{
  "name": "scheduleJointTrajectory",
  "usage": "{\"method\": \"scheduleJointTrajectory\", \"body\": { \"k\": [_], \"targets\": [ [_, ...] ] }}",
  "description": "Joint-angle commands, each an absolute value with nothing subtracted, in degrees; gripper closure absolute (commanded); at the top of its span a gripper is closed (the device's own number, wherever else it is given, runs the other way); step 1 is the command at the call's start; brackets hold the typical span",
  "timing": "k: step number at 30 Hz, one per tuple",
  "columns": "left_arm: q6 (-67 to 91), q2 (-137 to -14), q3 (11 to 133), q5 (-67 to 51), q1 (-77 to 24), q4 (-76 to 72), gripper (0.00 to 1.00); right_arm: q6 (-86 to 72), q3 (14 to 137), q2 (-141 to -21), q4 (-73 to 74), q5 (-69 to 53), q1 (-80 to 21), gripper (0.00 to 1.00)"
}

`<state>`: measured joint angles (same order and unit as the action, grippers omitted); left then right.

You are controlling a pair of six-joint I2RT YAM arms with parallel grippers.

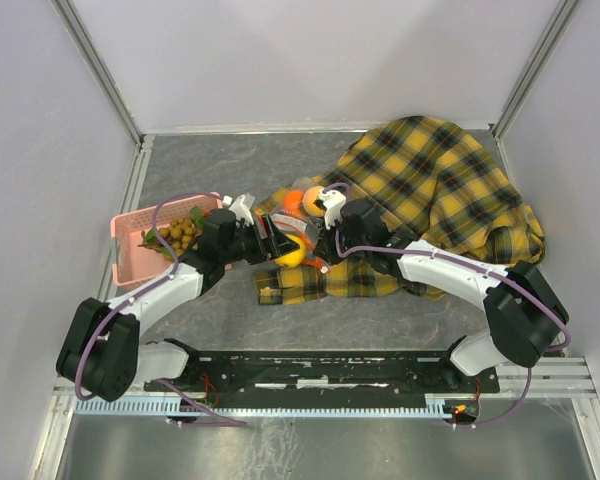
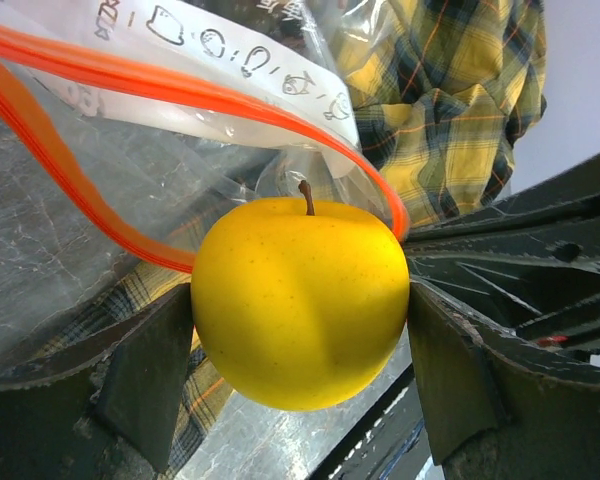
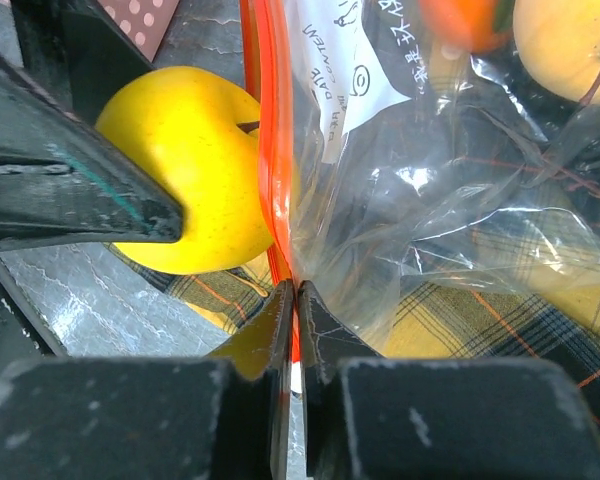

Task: Open the zip-top bag and remove the fake food
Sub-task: Pick up the fake fruit from the zipper food storage bag, then place the fake fruit in the bin.

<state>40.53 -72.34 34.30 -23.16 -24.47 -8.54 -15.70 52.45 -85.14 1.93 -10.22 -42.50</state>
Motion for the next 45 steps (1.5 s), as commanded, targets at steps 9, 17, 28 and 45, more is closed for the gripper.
{"method": "scheduleJointTrajectory", "body": {
  "k": [9, 17, 28, 45],
  "targets": [
    [36.85, -58.61, 34.82, -19.18, -24.35, -2.32, 0.94, -17.26, 53.64, -84.5, -0.96, -8.96, -42.73, 0.92],
    [31.37, -52.89, 40.49, -6.98, -22.96, 10.21, 0.97, -17.62, 53.08, -84.42, -1.47, -9.37, -42.63, 0.92],
    [26.08, -51.52, 44.83, -6.4, -11.22, 18.97, 0.97, -17.62, 53.17, -84.95, -1.4, -9.75, -42.68, 0.91],
    [29.1, -61.94, 50.94, 6.49, -2.29, 21.71, 0.97, -17.75, 53.7, -85.99, -1.17, -10.42, -42.7, 0.91]
  ]
}}
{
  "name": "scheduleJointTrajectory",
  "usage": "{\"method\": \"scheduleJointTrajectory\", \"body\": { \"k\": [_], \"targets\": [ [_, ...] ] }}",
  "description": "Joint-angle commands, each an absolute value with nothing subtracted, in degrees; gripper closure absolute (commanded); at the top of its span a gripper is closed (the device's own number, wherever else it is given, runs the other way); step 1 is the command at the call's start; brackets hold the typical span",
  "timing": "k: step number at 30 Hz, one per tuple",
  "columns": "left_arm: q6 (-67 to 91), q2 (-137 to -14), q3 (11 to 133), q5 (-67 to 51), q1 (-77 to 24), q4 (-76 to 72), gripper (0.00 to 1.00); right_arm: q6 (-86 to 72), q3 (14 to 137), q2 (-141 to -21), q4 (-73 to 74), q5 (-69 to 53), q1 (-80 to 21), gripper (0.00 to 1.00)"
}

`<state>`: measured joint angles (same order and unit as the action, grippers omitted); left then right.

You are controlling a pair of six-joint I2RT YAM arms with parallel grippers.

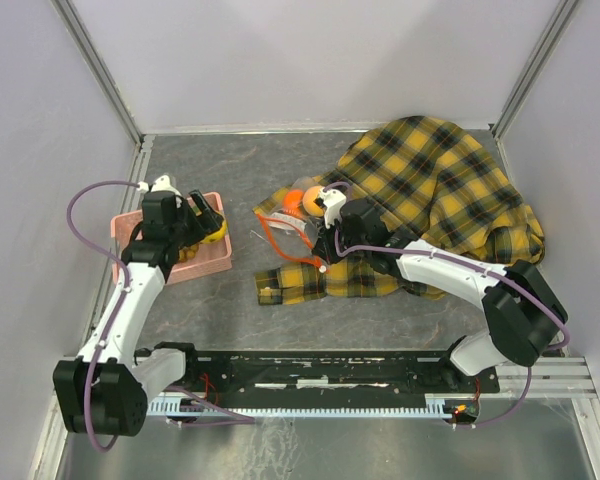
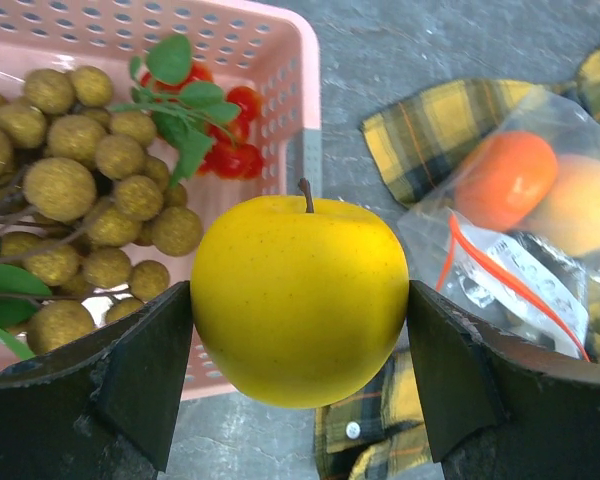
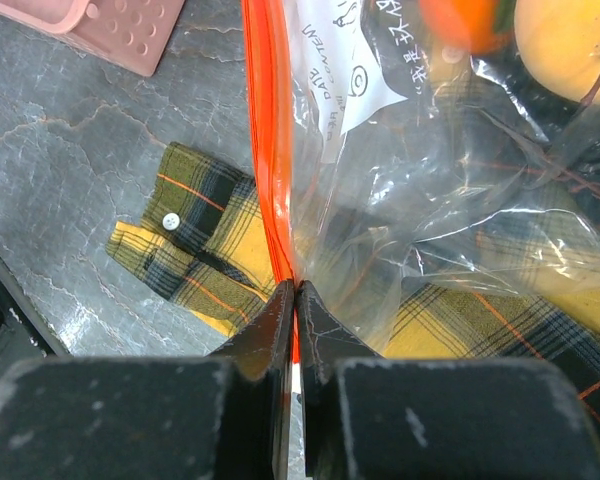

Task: Open the zip-top bag and remove the fake food
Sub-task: Place the fake fruit in the bin.

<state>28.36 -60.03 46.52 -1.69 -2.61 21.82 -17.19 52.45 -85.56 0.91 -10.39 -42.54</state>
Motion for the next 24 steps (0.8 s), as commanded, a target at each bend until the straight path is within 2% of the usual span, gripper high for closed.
{"method": "scheduleJointTrajectory", "body": {
  "k": [1, 9, 12, 16, 18, 23, 24],
  "targets": [
    [29.36, -62.76, 51.52, 7.93, -2.25, 21.71, 0.97, -17.75, 53.71, -86.12, -1.2, -10.5, -42.64, 0.91],
    [30.99, -70.2, 56.18, 11.31, -2.21, 21.79, 0.92, -18.11, 53.95, -86.43, -1.4, -11.2, -42.67, 0.9],
    [31.36, -73.03, 57.99, 11.99, -2.09, 22.2, 0.85, -18.18, 54.03, -86.4, -1.36, -11.23, -42.64, 0.9],
    [31.94, -76.57, 60.18, 13.39, -1.83, 23.2, 0.7, -18.11, 54.0, -86.18, -1.3, -11.29, -42.63, 0.9],
    [32.19, -78.12, 61.19, 13.28, -1.53, 23.73, 0.65, -17.98, 53.9, -86.1, -1.32, -11.24, -42.65, 0.89],
    [32.75, -80.76, 62.44, 11.26, -1.12, 23.8, 0.4, -18.11, 53.83, -86.12, -1.41, -11.33, -42.63, 0.89],
    [33.22, -81.04, 62.47, 11.26, -1.16, 23.89, 0.32, -18.11, 53.73, -86.05, -1.41, -11.35, -42.64, 0.89]
  ]
}}
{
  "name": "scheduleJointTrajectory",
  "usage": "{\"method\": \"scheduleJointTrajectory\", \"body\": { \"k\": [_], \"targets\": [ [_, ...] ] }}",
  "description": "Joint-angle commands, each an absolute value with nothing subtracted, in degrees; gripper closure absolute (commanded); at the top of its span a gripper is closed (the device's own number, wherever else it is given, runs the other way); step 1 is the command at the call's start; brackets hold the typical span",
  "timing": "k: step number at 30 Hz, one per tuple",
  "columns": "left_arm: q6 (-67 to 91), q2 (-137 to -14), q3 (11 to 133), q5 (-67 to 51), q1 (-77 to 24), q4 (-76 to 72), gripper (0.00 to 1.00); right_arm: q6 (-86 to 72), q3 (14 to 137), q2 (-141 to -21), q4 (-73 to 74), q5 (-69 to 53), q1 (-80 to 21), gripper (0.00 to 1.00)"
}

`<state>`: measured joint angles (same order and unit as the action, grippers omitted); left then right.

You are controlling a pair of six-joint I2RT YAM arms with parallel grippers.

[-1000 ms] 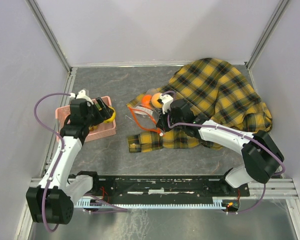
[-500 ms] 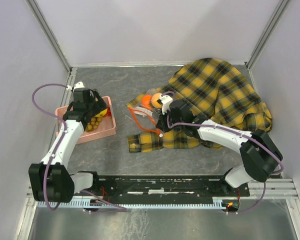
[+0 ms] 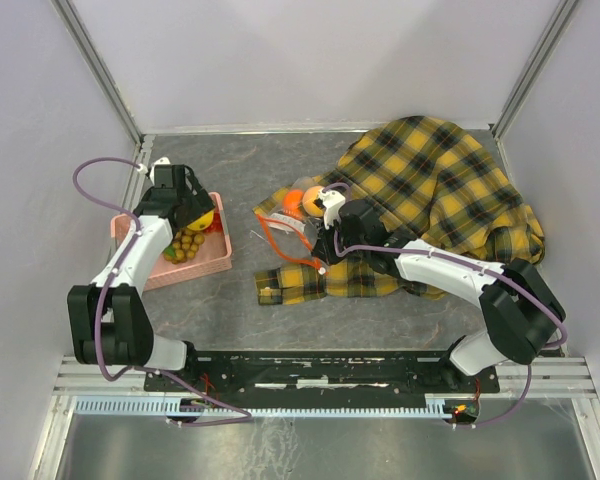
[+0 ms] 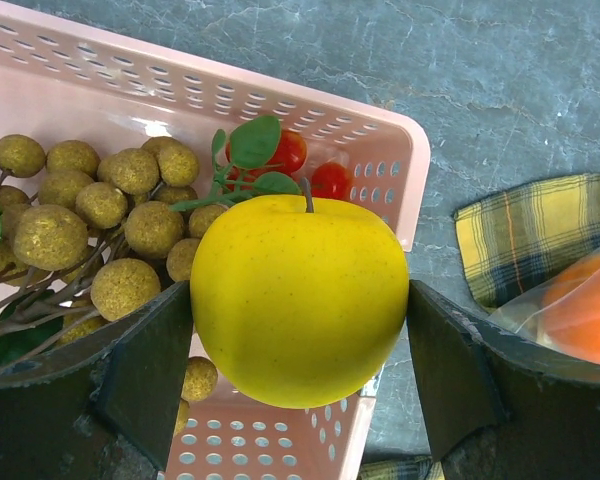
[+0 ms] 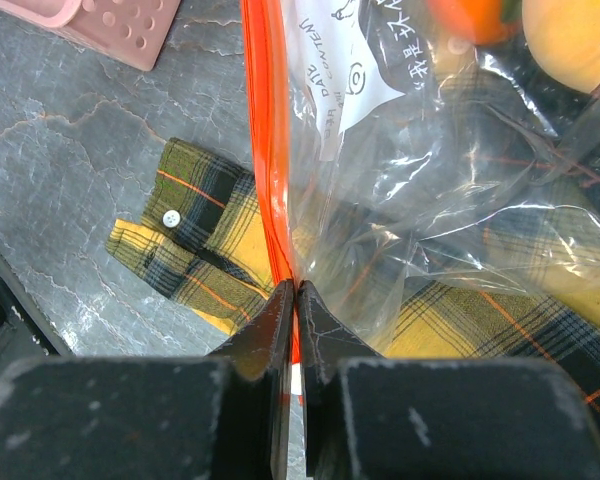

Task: Open the zip-top bag and remove the fake food
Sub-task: Place the fake fruit in the bin.

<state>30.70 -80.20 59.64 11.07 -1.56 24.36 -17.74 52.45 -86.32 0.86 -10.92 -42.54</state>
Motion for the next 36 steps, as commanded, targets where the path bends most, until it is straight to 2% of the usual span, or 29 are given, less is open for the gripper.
{"method": "scheduleJointTrajectory", "body": {
  "k": [1, 3, 4, 13, 23, 31, 36],
  "targets": [
    [33.56, -81.33, 62.58, 11.45, -1.08, 23.97, 0.24, -18.11, 53.7, -86.05, -1.4, -11.38, -42.63, 0.89],
    [34.25, -81.55, 62.78, 12.6, -1.0, 24.5, 0.03, -18.11, 53.64, -85.94, -1.38, -11.36, -42.63, 0.89],
    [34.49, -81.49, 62.9, 13.15, -0.98, 24.69, 0.0, -18.06, 53.62, -85.83, -1.4, -11.38, -42.67, 0.89],
    [33.98, -78.64, 63.17, 12.63, -0.35, 25.43, 0.01, -18.18, 53.63, -85.73, -1.39, -11.68, -42.63, 0.87],
    [31.32, -69.83, 59.21, 7.33, -0.13, 24.84, 0.01, -18.35, 53.47, -84.9, -1.46, -12.0, -42.65, 0.87],
    [28.92, -58.56, 50.37, -11.66, -0.17, 15.3, 0.01, -19.09, 52.81, -83.35, -2.07, -12.53, -42.54, 0.86],
    [34.61, -51.86, 42.16, -25.81, -0.18, 4.55, 0.0, -20.36, 52.39, -82.11, -2.99, -13.78, -41.89, 0.86]
  ]
}}
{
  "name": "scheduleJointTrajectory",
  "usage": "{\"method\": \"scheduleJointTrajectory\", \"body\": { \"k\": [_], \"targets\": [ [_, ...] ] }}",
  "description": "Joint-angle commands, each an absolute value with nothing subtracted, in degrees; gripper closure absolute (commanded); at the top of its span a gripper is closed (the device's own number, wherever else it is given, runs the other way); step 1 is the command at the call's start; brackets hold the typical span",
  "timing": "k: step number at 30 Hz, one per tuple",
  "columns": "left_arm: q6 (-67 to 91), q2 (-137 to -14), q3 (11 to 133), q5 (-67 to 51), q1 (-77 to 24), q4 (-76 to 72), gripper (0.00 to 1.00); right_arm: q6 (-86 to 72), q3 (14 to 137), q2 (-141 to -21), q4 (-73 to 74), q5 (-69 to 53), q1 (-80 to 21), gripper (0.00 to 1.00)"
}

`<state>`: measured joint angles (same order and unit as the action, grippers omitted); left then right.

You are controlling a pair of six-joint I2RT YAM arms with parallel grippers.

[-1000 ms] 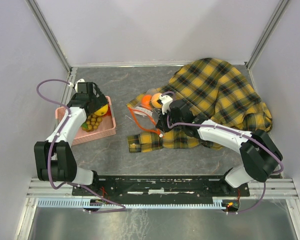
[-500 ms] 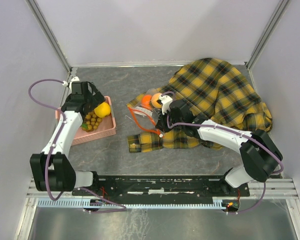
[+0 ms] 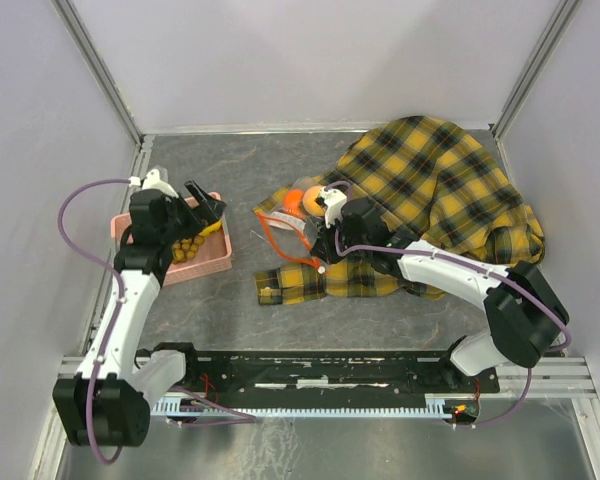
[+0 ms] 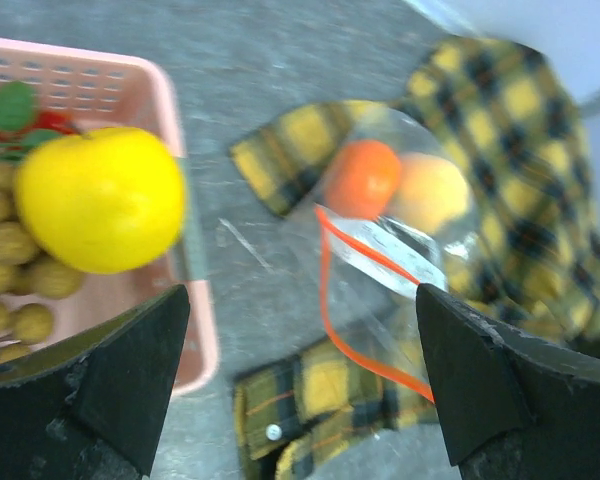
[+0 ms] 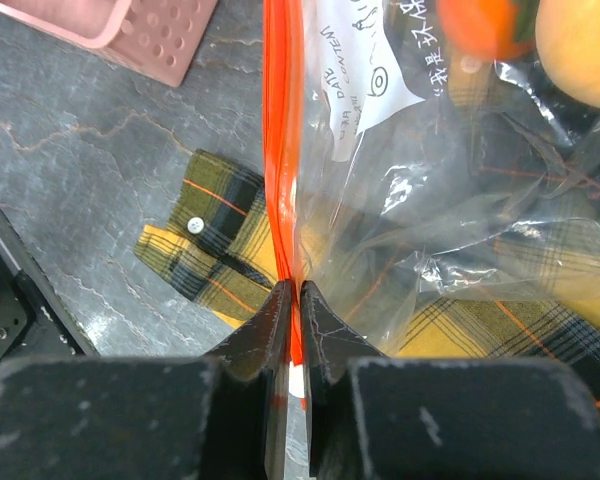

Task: Open the zip-top bag and remove the fake food
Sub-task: Place the fake fruit in the bin.

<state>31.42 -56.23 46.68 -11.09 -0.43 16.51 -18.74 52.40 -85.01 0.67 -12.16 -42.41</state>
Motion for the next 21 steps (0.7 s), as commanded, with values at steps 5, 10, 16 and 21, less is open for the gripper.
{"method": "scheduleJointTrajectory", "body": {
  "k": [5, 10, 16, 21],
  "targets": [
    [45.88, -50.51, 35.2, -37.86, -0.22, -5.63, 0.07, -21.09, 52.79, -81.07, -3.27, -14.95, -41.25, 0.86],
    [51.71, -51.0, 30.69, -42.27, -0.82, -13.7, 0.16, -21.1, 53.0, -80.38, -3.27, -15.52, -41.08, 0.86],
    [51.34, -51.52, 27.93, -40.76, -3.77, -13.62, 0.41, -20.94, 52.52, -78.12, -3.36, -15.16, -39.98, 0.82],
    [50.1, -54.09, 26.42, -36.39, -10.57, -13.74, 0.52, -22.06, 52.62, -76.11, -4.26, -15.65, -36.34, 0.8]
  ]
}}
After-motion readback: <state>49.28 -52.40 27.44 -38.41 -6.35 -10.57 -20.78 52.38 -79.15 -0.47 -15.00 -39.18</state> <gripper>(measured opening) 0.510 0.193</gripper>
